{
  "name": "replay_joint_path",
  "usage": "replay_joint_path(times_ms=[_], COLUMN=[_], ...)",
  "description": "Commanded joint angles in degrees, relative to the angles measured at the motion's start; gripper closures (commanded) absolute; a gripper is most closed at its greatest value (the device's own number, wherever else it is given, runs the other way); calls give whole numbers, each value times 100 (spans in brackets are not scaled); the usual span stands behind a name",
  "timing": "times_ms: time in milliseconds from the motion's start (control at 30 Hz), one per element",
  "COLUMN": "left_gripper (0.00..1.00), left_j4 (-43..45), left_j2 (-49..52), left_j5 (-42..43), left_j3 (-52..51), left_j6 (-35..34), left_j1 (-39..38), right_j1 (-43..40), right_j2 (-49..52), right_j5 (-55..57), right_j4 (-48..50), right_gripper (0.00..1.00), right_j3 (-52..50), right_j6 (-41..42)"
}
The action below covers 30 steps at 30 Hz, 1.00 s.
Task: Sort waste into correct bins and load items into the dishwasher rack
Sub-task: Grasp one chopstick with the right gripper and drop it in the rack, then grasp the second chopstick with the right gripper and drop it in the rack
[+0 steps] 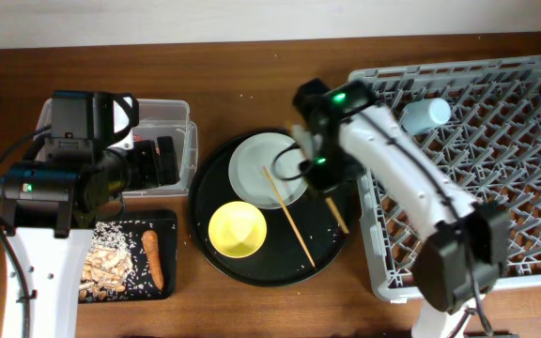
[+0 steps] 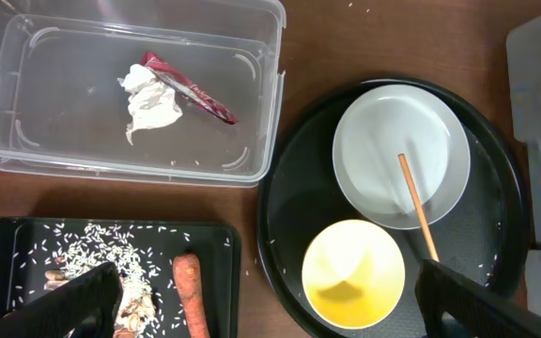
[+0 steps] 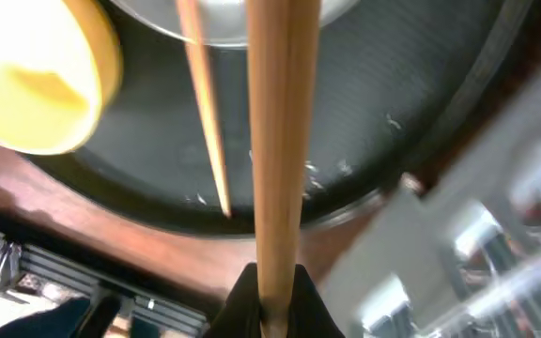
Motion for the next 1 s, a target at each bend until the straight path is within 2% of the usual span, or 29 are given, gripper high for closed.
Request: replay_joint_path(times_ms=[0,167,500,600,633,700,800,967], left_gripper=[1,1,1,1,1,1,1,1], left_j4=[-2,-2,-2,-2,-2,-2,-2,-2], left_j2=[9,9,9,9,9,9,9,9], left_j5=[-24,-24,-24,-24,-24,-24,-24,-24], left_j3=[13,13,13,13,13,13,13,13], left_j6=[-72,-72,-72,-72,-72,-72,-72,-72], left_j1=[28,28,28,28,28,28,28,28], right_j1=[-866,-1790,-1958,-1958,-1958,-1958,-1961,-1941], right_j2=[-210,-210,-208,-208,-208,-208,-208,-223], right_j5=[52,304,323,313,304,304,302,-409], right_j4=[-332,-629,-216,-105,-105,-107,-103,-291], right_gripper=[96,96,95,82,67,57,54,59], right_j3=[107,81,-610,-822,-822,-822,-817,-339], right_j6=[-55,-55,-55,-52,-52,-52,-52,-243])
